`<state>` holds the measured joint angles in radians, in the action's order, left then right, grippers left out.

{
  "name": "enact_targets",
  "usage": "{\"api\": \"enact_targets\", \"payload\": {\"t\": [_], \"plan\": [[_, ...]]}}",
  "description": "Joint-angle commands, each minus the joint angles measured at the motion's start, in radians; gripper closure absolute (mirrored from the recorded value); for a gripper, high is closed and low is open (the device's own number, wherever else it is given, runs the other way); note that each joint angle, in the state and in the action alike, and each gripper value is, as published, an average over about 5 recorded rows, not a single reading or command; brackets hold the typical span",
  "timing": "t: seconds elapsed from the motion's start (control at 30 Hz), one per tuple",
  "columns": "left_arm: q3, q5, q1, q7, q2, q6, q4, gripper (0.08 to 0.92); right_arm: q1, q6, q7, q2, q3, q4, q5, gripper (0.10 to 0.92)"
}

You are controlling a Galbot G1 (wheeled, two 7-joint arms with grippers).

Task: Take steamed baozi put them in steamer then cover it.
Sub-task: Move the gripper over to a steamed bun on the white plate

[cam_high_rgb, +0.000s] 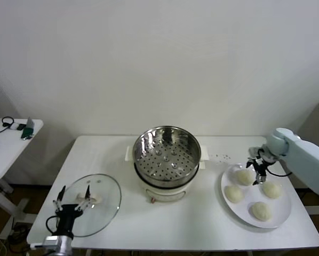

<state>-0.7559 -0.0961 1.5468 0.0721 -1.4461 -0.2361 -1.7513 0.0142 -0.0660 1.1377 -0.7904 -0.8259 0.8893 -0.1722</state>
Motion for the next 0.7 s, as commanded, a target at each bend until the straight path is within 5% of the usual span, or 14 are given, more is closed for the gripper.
{"api": "enact_targets", "payload": {"t": [0.03, 0.3, 0.7], "plan": [[-0.006, -0.007, 0.003, -0.001, 0.000, -0.002, 0.003, 0.177, 0.028, 0.006, 0.008, -0.072, -0.038, -0.077, -0.017, 0.203], [-0.011, -0.012, 0.003, -0.002, 0.003, -0.002, 0.002, 0.177, 0.022, 0.013, 0.016, -0.063, -0.043, -0.066, -0.023, 0.212], [-0.010, -0.015, 0.002, -0.003, 0.002, -0.003, 0.006, 0.177, 0.026, 0.031, 0.015, -0.056, -0.042, -0.061, -0.028, 0.350]]}}
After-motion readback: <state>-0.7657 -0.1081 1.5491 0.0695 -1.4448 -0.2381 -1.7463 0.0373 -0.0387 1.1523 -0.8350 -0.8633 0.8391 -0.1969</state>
